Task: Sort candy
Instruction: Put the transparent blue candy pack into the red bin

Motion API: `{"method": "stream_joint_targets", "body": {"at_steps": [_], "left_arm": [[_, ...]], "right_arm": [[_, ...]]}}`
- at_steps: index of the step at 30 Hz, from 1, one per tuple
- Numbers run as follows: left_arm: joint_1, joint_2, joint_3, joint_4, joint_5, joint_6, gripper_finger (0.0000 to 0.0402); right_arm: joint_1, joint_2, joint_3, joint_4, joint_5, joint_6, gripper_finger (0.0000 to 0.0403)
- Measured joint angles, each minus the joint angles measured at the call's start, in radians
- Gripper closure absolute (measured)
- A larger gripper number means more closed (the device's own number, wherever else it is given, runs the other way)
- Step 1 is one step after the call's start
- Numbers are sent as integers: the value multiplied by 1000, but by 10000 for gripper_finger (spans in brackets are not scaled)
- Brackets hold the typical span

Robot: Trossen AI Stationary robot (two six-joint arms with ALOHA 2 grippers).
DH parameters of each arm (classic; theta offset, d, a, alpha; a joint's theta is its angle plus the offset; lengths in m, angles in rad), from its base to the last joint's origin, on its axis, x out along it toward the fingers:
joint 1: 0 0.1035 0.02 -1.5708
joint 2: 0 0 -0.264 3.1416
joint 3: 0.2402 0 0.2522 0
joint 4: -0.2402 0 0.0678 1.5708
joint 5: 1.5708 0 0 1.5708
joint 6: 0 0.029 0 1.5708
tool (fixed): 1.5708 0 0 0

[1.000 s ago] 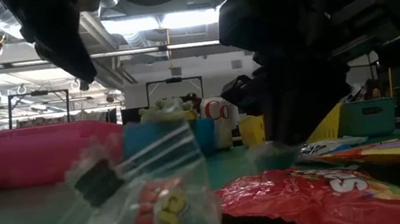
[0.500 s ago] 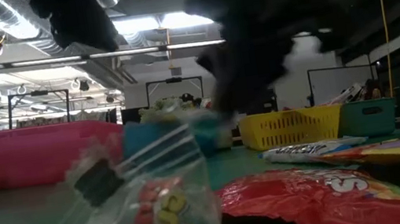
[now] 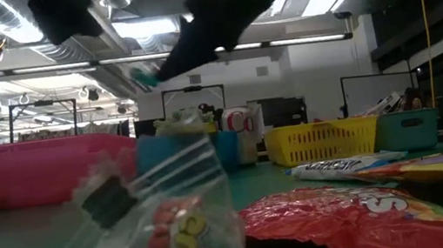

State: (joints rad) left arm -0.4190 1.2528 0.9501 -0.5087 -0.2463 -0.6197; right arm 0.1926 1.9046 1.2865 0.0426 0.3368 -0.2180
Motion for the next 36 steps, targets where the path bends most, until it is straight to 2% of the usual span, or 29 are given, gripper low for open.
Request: {"method": "stream_joint_targets", "body": {"at_steps": [9, 17, 30, 36], "left_arm": [[-41, -11, 0, 1, -2, -2, 241], [-42, -11, 0, 2, -3, 0, 241], [-47, -10, 0, 2, -18, 0, 241], [-47, -10, 0, 2, -18, 0, 241]], "right_arm": [[-108, 117, 0, 368, -197, 3, 400], [-124, 218, 3, 540, -224, 3, 398], [-123, 289, 110, 520, -225, 3, 393], [-123, 289, 129, 451, -225, 3, 329]]}}
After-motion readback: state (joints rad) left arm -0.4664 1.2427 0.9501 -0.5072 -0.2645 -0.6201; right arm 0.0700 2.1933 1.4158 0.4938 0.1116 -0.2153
